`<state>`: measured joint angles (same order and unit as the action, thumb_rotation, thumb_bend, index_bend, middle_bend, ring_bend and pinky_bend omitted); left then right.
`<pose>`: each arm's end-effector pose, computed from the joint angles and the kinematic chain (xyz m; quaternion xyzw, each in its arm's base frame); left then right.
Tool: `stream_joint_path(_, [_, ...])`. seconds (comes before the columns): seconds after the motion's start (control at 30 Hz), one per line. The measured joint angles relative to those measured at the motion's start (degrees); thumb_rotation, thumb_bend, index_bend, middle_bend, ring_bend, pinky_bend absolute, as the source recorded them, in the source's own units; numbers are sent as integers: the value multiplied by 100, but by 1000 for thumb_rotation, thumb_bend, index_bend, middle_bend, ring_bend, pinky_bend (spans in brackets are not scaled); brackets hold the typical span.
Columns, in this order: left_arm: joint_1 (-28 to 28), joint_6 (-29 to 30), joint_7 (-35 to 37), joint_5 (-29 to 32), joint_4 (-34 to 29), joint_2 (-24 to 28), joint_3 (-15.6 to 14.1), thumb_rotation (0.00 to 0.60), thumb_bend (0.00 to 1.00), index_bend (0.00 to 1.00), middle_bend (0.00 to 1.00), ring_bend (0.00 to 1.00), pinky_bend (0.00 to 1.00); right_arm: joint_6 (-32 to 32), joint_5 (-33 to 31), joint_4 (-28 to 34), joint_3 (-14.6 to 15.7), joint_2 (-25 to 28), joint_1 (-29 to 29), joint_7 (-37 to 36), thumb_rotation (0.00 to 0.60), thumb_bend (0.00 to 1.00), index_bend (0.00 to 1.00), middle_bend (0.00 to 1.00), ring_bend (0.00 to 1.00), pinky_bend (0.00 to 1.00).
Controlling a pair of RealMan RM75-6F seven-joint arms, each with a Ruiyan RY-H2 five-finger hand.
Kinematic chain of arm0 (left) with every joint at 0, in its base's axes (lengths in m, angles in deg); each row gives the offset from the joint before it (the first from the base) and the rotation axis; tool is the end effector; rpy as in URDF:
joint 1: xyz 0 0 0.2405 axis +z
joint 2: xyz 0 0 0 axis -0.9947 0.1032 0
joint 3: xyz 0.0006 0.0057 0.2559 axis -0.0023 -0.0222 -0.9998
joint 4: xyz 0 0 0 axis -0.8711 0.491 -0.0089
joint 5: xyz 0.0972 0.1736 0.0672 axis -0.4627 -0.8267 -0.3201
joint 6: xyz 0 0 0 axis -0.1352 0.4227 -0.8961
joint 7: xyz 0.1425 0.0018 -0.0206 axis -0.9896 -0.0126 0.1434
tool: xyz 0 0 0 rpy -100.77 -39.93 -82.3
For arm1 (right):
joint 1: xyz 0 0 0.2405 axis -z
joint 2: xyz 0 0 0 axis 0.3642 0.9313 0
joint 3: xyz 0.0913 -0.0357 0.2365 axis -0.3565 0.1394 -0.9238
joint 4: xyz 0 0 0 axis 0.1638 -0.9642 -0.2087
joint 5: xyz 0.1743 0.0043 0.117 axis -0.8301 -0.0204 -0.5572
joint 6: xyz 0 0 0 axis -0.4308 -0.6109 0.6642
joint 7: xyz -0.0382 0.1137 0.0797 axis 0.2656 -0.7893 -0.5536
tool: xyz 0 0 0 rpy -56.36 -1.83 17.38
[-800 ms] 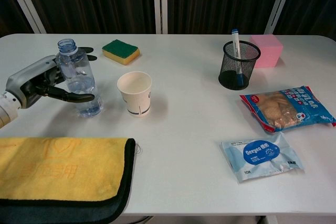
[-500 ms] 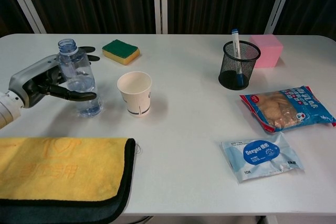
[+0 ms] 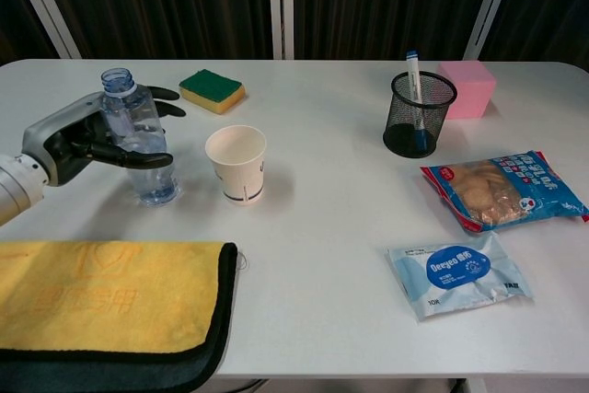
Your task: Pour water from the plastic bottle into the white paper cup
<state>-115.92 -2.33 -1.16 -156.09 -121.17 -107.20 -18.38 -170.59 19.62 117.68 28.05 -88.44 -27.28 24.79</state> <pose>-0.2348 0.3172 -0.0681 -0.4360 -0.6849 -0.5587 0.1695 -0.3330 -0.1971 0.1764 0.5830 -0.3647 0.4253 0.5884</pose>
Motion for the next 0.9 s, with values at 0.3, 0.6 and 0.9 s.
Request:
stream_joint_path(0.3, [-45, -73, 196, 51, -84, -1, 29, 600, 96, 385, 431, 211, 182, 21, -23, -8, 5, 16, 10, -5, 540, 232, 0, 0, 0, 0])
stream_joint_path(0.6, [-75, -69, 376, 59, -57, -24, 55, 600, 158, 528, 531, 329, 231, 133, -87, 22, 7, 54, -7, 10, 540, 232, 0, 0, 0, 0])
stream_joint_path(0.9, [-76, 6, 428, 57, 23, -79, 69, 600, 182, 656, 667, 475, 301, 141, -99, 38, -5, 44, -17, 46, 542, 231, 0, 0, 0, 0])
